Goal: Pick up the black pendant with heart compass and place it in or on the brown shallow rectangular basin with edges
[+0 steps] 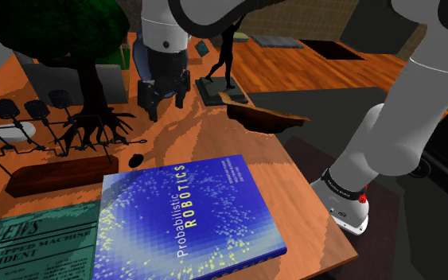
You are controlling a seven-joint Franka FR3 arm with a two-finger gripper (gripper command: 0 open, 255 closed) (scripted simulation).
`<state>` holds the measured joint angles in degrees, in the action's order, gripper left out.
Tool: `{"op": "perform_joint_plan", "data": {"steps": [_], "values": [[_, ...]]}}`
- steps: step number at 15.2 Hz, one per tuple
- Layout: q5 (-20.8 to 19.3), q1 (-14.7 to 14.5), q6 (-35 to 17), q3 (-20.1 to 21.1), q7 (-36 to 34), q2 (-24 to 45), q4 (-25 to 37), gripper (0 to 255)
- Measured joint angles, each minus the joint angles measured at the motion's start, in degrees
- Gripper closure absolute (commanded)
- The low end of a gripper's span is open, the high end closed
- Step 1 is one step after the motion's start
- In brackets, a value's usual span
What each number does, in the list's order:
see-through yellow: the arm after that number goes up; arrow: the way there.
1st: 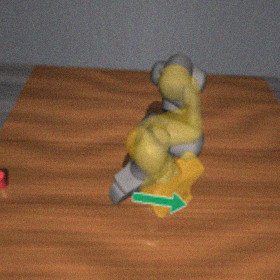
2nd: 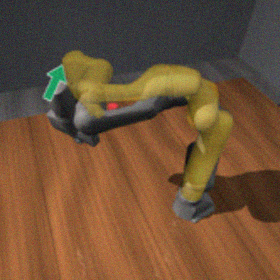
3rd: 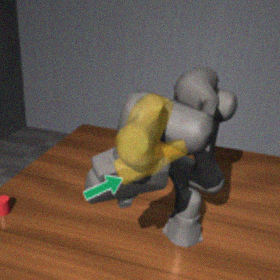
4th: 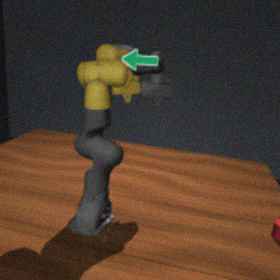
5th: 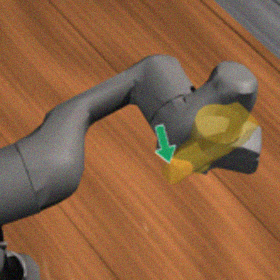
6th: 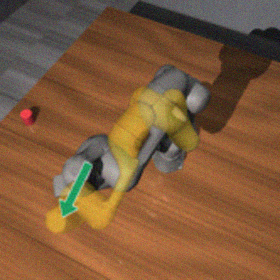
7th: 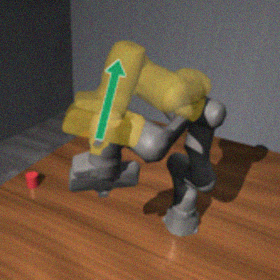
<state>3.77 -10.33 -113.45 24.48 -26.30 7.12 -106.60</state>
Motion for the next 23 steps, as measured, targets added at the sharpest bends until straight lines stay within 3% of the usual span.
{"op": "perform_joint_plan", "data": {"steps": [9, 11, 23], "values": [[-6.1, -7.2, 2.5, 1.2, -5.8, 19.6, 16.9, 0], [-6.7, -8.3, 1.9, 1.3, -6.6, 21.5, 17.9, 0], [-7.3, -8.7, -2.2, 0.7, -6.8, 23.7, 15.3, 0]]}}
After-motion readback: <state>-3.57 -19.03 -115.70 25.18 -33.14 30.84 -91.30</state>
